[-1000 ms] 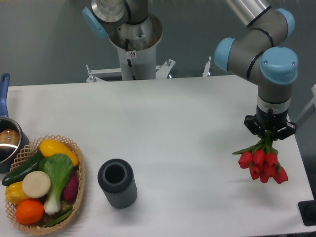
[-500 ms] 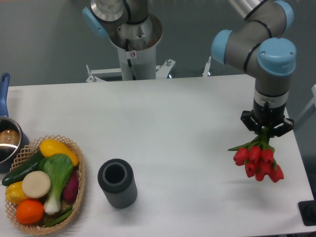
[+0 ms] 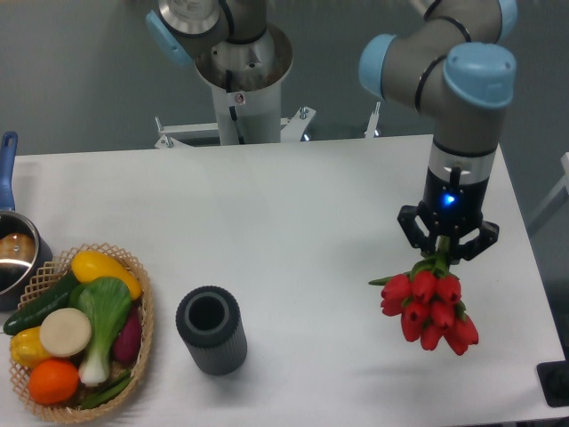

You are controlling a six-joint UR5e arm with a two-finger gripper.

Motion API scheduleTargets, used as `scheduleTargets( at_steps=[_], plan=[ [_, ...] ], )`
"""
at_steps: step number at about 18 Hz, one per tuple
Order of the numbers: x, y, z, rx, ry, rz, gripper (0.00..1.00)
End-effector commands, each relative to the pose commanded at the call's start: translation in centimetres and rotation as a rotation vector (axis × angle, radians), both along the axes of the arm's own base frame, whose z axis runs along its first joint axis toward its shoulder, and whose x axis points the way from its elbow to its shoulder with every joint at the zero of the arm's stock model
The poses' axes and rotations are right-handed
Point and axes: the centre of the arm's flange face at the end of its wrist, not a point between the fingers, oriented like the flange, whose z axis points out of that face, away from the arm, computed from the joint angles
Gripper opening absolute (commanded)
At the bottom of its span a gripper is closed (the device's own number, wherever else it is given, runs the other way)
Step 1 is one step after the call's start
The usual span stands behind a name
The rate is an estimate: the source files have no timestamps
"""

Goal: Insert the flowers into the vase
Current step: 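Carry the held red tulip bunch toward the dark grey vase, then lower the tulip stems into the vase opening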

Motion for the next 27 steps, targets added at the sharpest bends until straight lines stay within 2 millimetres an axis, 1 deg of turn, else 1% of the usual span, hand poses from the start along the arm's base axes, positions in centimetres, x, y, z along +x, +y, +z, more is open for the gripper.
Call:
scheduleTargets(
  at_steps=[3, 5, 7, 11, 14, 17, 20, 25, 27],
  plan=[
    [1.7, 1.7, 0.7, 0.134, -0.032, -0.005, 0.0],
    [2.4, 2.4, 1.0, 0.214, -0.061, -0.014, 0.0],
    [4.0, 4.2, 1.5, 0.293, -0.121, -0.064, 0.0],
    [5.7, 5.8, 1.9, 0.377, -0.178, -0.14, 0.0],
    [6.5, 6.3, 2.9, 0.468, -0.225, -0.199, 0.0],
    [7.0, 6.5, 3.8, 0.546, -0.236, -0.249, 0.0],
    [7.1, 6.4, 5.1, 0.645, -0.277, -0.306, 0.0],
    [7.6, 6.6, 5.6, 0.694, -0.306, -0.341, 0.0],
    [7.6, 6.8, 5.3, 0.729, -0.332, -0.369, 0.0]
  ],
)
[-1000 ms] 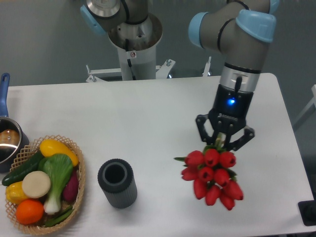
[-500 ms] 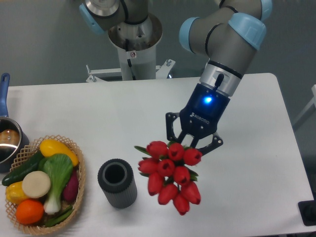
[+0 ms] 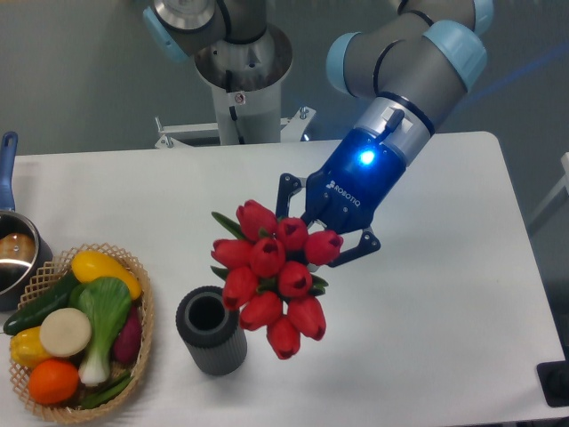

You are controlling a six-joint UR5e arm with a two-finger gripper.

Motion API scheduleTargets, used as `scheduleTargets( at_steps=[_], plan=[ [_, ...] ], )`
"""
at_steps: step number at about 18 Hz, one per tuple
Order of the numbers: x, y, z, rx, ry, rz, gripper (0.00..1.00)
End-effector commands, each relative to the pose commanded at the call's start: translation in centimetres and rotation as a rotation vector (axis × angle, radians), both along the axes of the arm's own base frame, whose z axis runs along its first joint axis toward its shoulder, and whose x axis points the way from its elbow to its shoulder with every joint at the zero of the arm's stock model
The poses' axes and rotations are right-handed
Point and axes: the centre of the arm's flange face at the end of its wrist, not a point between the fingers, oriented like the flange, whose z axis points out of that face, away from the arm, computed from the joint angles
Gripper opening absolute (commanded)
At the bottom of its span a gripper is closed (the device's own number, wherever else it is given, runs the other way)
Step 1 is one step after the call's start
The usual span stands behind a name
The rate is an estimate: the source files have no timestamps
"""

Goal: Insert the flowers into the vase
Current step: 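Lower the tulip stems into the vase opening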

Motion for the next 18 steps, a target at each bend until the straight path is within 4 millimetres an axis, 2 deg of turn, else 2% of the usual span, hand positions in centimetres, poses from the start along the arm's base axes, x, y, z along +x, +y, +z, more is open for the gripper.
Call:
scheduleTargets(
  at_steps=[4, 6, 11, 13, 15, 18],
  plan=[
    [0.5, 0.4, 0.0, 0.012, -0.008, -0.018, 0.0],
    [0.7, 1.5, -1.0, 0.01, -0.02, -0.039, 0.0],
    [2.2, 3.1, -0.6, 0.023, -0.009, -0.079, 0.0],
    [2.2, 3.7, -1.1, 0.02, -0.014, -0.086, 0.0],
    [3.3, 4.8, -1.1, 0.021, -0.013, -0.111, 0.0],
    [3.8, 5.8, -1.6, 0.018, -0.017, -0.13, 0.0]
  ],
)
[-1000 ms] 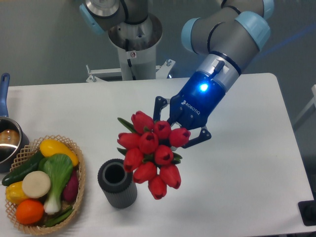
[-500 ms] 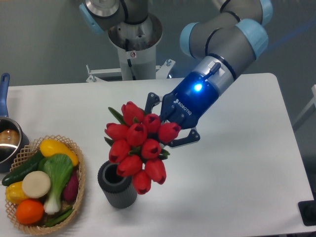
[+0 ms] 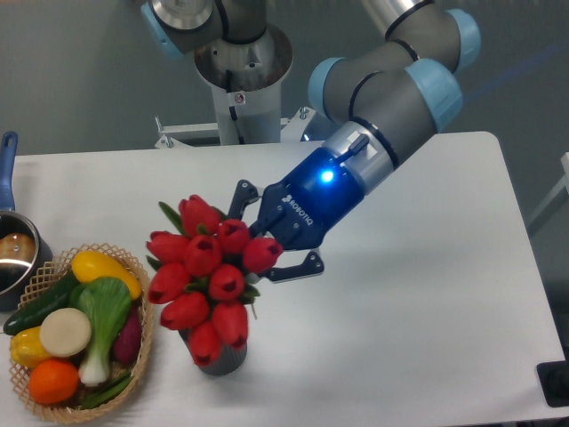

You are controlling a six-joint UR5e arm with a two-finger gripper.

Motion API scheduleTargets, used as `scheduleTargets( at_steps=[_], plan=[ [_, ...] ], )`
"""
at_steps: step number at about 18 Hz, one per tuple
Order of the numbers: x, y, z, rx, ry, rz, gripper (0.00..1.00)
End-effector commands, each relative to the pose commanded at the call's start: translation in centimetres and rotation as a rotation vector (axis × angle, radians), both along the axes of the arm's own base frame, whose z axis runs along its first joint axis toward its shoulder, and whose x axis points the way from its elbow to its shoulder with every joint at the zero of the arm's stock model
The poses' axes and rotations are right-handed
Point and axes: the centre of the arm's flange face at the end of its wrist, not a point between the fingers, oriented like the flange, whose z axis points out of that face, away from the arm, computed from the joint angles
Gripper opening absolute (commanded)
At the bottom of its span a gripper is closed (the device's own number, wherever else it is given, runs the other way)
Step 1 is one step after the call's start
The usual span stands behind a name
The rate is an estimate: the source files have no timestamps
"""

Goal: Insert the flowers into the vase
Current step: 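Lower the tulip stems into the vase opening, then push the tulips further down into the vase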

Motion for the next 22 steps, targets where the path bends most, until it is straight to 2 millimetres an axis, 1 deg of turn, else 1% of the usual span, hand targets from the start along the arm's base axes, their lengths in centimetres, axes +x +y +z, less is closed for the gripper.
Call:
scheduleTargets(
  at_steps=[4, 7, 10, 12, 16, 17, 22],
  plan=[
    [1.5, 1.2, -0.5, -0.005, -0.008, -0.029, 0.01],
    [1.5, 1.4, -0.8, -0.008, -0.011, -0.032, 0.01],
    [1.2, 1.8, -1.7, -0.016, -0.023, -0.033, 0.02],
    [1.8, 2.3, -2.0, -0.021, -0.025, -0.044, 0.03],
    [1.6, 2.8, -3.8, -0.045, -0.041, -0.044, 0.04],
    [1.9, 3.2, -4.3, -0.052, -0.046, -0.05, 0.04],
    [1.8, 3.7, -6.0, -0.084, -0.048, -0.044, 0.06]
  ],
)
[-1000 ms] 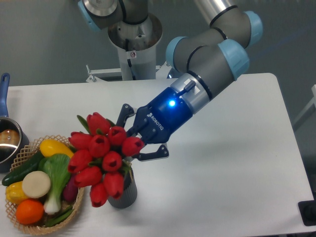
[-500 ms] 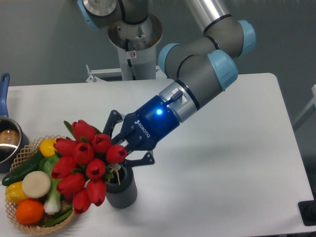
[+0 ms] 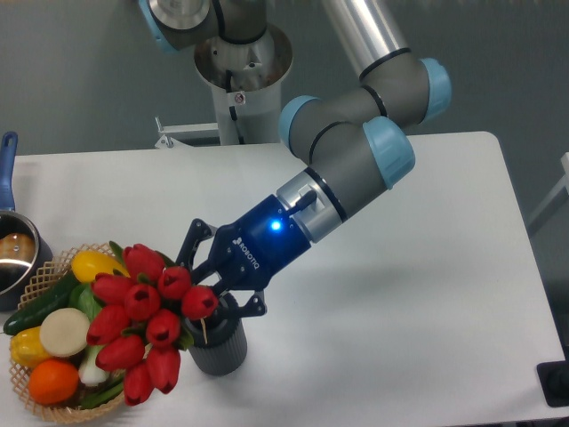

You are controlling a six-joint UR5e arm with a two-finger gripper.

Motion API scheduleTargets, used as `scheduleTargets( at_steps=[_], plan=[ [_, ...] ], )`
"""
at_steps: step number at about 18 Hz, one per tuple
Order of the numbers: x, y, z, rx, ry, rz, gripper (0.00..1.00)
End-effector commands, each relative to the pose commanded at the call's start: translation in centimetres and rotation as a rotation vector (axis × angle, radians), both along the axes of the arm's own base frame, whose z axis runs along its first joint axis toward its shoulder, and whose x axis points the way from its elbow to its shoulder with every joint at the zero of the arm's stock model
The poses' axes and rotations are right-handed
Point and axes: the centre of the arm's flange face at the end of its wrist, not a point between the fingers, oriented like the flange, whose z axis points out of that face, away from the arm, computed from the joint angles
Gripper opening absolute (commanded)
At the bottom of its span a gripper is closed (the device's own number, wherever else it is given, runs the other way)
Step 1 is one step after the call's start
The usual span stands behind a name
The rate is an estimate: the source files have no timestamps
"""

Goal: Insert the flowers into the vase
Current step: 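Push the tulips further down into the vase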

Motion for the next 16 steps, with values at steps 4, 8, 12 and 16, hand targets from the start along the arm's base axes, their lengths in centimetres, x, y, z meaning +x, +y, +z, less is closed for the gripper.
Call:
scheduleTargets(
  at_steps=[4, 8, 12, 16],
  plan=[
    [0.2, 0.7, -1.8, -0.044, 0.008, 0.005, 0.07],
    [0.4, 0.7, -3.5, -0.074, -0.002, 0.008, 0.11],
    [1.4, -0.1, -6.0, -0.082, 0.017, -0.012, 0.15],
    [2.9, -2.1, -8.8, -0.098, 0.03, -0.027, 0.21]
  ],
)
